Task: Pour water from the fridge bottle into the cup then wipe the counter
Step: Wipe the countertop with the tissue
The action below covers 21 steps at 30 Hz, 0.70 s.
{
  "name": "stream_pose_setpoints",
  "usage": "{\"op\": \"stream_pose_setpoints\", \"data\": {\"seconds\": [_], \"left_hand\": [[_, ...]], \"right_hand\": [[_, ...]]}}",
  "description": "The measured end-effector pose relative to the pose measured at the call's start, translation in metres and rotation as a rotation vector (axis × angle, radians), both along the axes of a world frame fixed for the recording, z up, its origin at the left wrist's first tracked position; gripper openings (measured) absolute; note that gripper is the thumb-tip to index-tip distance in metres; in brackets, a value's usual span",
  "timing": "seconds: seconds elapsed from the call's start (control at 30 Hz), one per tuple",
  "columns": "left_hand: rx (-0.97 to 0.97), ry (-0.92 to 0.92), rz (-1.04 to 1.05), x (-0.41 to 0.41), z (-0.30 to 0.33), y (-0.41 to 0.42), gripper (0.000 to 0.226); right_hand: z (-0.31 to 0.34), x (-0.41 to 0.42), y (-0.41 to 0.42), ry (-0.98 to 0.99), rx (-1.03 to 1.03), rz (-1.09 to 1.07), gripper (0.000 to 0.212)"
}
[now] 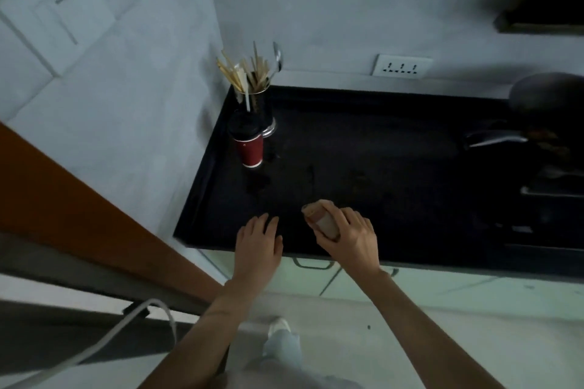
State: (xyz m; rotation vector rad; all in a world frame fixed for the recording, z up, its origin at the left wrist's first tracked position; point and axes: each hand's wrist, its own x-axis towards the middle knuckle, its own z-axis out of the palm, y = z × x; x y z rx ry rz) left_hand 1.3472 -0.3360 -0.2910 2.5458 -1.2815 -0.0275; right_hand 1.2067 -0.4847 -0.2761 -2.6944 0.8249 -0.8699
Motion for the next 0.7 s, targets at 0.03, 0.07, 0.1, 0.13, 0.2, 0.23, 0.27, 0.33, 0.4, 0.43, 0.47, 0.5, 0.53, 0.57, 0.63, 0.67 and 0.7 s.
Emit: {"op": "stream_pose_setpoints", "data": {"seconds": [0.03,0.07,0.1,0.13,0.2,0.23,0.27,0.33,0.4,0.43,0.47,0.5,0.53,0.57,0.63,0.67,0.7], "left_hand": [[-0.009,-0.001,-0.032,-0.014,0.003,-0.005,0.041],[-0.014,-0.004,-0.065,-0.029,0.005,-0.01,0.04],[-0.014,-0.009,-0.101,-0.045,0.007,-0.015,0.04],[-0.007,-0.014,-0.141,-0.063,0.008,-0.02,0.04],[-0.003,-0.011,-0.231,-0.098,0.009,-0.03,0.04],[-0.005,-0.011,-0.273,-0.116,0.009,-0.036,0.041],[-0.002,-0.01,-0.316,-0.134,0.009,-0.042,0.042],[0.001,-0.004,-0.403,-0.172,0.009,-0.053,0.043],[0.005,0.013,-0.475,-0.207,0.01,-0.063,0.042],[0.008,0.017,-0.517,-0.224,0.009,-0.068,0.041],[0.008,0.019,-0.565,-0.24,0.008,-0.073,0.041],[0.009,0.021,-0.618,-0.256,0.007,-0.079,0.04],[0.013,0.023,-0.67,-0.273,0.006,-0.085,0.04],[0.02,0.025,-0.72,-0.289,0.006,-0.091,0.04],[0.027,0.022,-0.822,-0.32,0.007,-0.105,0.04],[0.021,0.017,-0.872,-0.336,0.007,-0.114,0.039],[0.02,0.012,-0.922,-0.352,0.008,-0.123,0.037]], "right_hand": [[0.004,-0.022,-0.002,-0.003,0.012,-0.046,0.047],[0.008,-0.044,-0.003,-0.004,0.023,-0.091,0.046],[0.01,-0.067,-0.004,-0.001,0.031,-0.133,0.045],[0.012,-0.091,-0.004,0.008,0.035,-0.169,0.044],[0.014,-0.137,-0.001,0.035,0.035,-0.241,0.043],[0.015,-0.16,0.0,0.053,0.034,-0.286,0.044],[0.015,-0.182,0.002,0.07,0.036,-0.337,0.044],[0.013,-0.225,0.008,0.101,0.041,-0.445,0.044],[0.009,-0.266,0.015,0.125,0.047,-0.526,0.045],[0.008,-0.287,0.018,0.136,0.059,-0.558,0.046],[0.006,-0.306,0.022,0.151,0.078,-0.59,0.047],[0.005,-0.326,0.025,0.168,0.096,-0.628,0.049],[0.005,-0.344,0.029,0.18,0.109,-0.673,0.049],[0.004,-0.362,0.032,0.182,0.11,-0.723,0.049],[0.003,-0.396,0.037,0.166,0.094,-0.835,0.05],[0.003,-0.412,0.039,0.159,0.084,-0.892,0.05],[0.003,-0.428,0.042,0.151,0.072,-0.948,0.051]]}}
